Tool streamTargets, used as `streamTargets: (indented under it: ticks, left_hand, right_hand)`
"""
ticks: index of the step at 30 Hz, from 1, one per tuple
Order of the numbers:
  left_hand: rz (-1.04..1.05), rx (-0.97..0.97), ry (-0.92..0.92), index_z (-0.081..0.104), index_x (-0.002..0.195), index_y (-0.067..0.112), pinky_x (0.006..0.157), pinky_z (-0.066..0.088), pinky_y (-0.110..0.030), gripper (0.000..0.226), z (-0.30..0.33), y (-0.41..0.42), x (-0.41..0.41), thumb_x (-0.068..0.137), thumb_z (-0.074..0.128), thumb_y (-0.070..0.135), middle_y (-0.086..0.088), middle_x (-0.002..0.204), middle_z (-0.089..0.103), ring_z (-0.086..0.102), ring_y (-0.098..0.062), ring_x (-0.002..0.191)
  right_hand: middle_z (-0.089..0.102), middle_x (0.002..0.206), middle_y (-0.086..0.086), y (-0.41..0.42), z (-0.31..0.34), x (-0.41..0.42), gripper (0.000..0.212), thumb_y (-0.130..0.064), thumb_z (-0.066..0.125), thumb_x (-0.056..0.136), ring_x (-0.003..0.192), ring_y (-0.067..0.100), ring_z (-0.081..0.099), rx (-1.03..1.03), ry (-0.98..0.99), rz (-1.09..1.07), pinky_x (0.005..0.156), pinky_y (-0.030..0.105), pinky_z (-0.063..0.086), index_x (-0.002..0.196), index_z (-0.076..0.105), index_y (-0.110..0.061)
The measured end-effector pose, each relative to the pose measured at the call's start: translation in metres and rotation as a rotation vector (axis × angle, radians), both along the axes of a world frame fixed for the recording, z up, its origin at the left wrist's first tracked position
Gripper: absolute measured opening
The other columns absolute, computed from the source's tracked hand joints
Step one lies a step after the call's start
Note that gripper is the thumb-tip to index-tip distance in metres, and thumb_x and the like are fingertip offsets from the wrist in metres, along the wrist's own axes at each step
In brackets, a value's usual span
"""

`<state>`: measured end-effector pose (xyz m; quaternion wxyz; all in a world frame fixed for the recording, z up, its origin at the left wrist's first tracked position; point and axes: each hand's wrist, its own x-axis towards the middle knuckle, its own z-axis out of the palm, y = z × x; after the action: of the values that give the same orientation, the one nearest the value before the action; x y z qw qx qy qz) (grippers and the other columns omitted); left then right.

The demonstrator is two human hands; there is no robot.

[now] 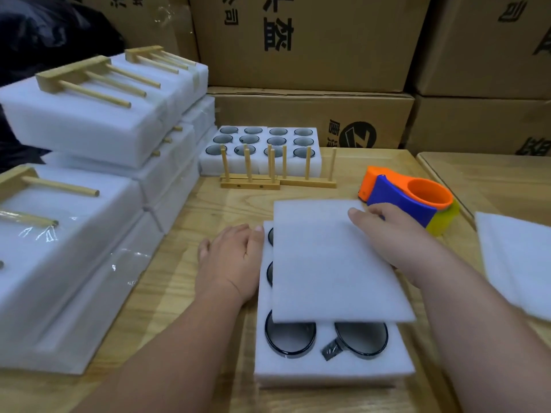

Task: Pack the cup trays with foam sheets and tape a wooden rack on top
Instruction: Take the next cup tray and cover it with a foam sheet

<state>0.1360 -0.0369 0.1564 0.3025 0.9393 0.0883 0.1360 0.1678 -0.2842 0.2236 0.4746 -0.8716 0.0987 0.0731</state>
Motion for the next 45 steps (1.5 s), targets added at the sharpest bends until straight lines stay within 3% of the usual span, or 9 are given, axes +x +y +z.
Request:
streamTargets:
  ticks: [3, 8, 12, 17, 25, 30, 35, 41, 45]
  left_hand:
    - [0.014, 0.0, 0.013, 0.066, 0.124, 0.027, 0.124, 0.011, -0.05, 0.091, 0.0, 0.0, 0.0, 0.081, -0.003, 0.068, 0.009, 0.131, 0.062, 0.046, -0.013, 0.133]
    - [0.001, -0.011, 0.008, 0.067, 0.114, 0.027, 0.124, 0.012, -0.05, 0.086, 0.001, 0.0, -0.001, 0.082, -0.002, 0.066, 0.017, 0.109, 0.053, 0.048, -0.012, 0.124]
    - [0.006, -0.02, 0.015, 0.067, 0.107, 0.028, 0.123, 0.013, -0.051, 0.082, 0.0, 0.0, 0.001, 0.081, -0.002, 0.065, 0.019, 0.106, 0.053, 0.048, -0.011, 0.121]
    - [0.006, -0.029, 0.012, 0.066, 0.103, 0.03, 0.124, 0.012, -0.051, 0.078, 0.0, -0.001, 0.0, 0.082, -0.001, 0.064, 0.019, 0.106, 0.054, 0.048, -0.01, 0.119]
    - [0.015, -0.018, 0.02, 0.069, 0.12, 0.025, 0.124, 0.011, -0.05, 0.082, 0.001, 0.0, -0.001, 0.087, 0.003, 0.062, 0.01, 0.124, 0.062, 0.047, -0.015, 0.13]
    - [-0.003, -0.019, 0.008, 0.07, 0.115, 0.026, 0.123, 0.013, -0.05, 0.089, 0.001, 0.0, -0.002, 0.081, -0.002, 0.066, 0.018, 0.108, 0.053, 0.048, -0.013, 0.126]
    - [0.008, -0.018, 0.005, 0.069, 0.119, 0.025, 0.123, 0.013, -0.05, 0.091, 0.001, 0.0, -0.002, 0.08, -0.002, 0.067, 0.01, 0.123, 0.063, 0.047, -0.013, 0.128]
    - [-0.03, -0.087, -0.019, 0.068, 0.114, 0.035, 0.123, 0.012, -0.052, 0.082, 0.001, 0.001, -0.003, 0.083, -0.001, 0.069, 0.022, 0.108, 0.058, 0.05, -0.012, 0.124]
    - [-0.167, -0.259, -0.114, 0.06, 0.133, 0.043, 0.12, 0.027, -0.053, 0.068, 0.002, 0.005, -0.01, 0.092, 0.013, 0.069, 0.024, 0.128, 0.063, 0.052, -0.009, 0.13]
  right_hand:
    - [0.068, 0.126, -0.001, 0.004, -0.003, -0.001, 0.054, -0.052, 0.066, 0.091, 0.102, 0.023, 0.073, 0.177, 0.062, 0.011, 0.081, 0.041, 0.062, 0.139, 0.056, -0.029]
    - [0.079, 0.099, -0.002, -0.004, 0.003, -0.004, 0.044, -0.031, 0.082, 0.085, 0.08, 0.016, 0.078, 0.26, 0.068, 0.119, 0.06, 0.031, 0.061, 0.124, 0.063, -0.028]
    - [0.077, 0.11, -0.002, -0.013, 0.01, -0.007, 0.066, -0.031, 0.089, 0.074, 0.09, 0.019, 0.078, 0.209, 0.135, 0.224, 0.067, 0.036, 0.063, 0.132, 0.058, -0.03]
    - [0.05, 0.144, 0.001, -0.011, 0.017, -0.01, 0.104, -0.037, 0.09, 0.071, 0.113, 0.024, 0.063, 0.064, 0.176, 0.271, 0.068, 0.034, 0.059, 0.156, 0.03, -0.04]
    - [0.068, 0.118, 0.002, -0.014, 0.016, -0.009, 0.096, -0.038, 0.089, 0.063, 0.096, 0.018, 0.073, 0.144, 0.199, 0.357, 0.064, 0.026, 0.059, 0.147, 0.043, -0.042]
    - [0.064, 0.123, 0.002, -0.017, 0.015, -0.008, 0.097, -0.047, 0.091, 0.055, 0.105, 0.02, 0.07, 0.103, 0.186, 0.418, 0.079, 0.032, 0.061, 0.141, 0.047, -0.047]
    - [0.062, 0.123, 0.001, -0.017, 0.013, -0.006, 0.097, -0.049, 0.091, 0.054, 0.108, 0.02, 0.067, 0.103, 0.174, 0.42, 0.081, 0.033, 0.059, 0.141, 0.047, -0.047]
    - [0.059, 0.118, -0.006, -0.015, 0.007, -0.003, 0.088, -0.047, 0.09, 0.06, 0.107, 0.017, 0.065, 0.121, 0.147, 0.394, 0.074, 0.028, 0.056, 0.138, 0.049, -0.048]
    - [0.054, 0.128, -0.011, -0.009, 0.002, -0.003, 0.078, -0.054, 0.086, 0.069, 0.112, 0.012, 0.059, 0.112, 0.096, 0.373, 0.077, 0.029, 0.056, 0.137, 0.049, -0.049]
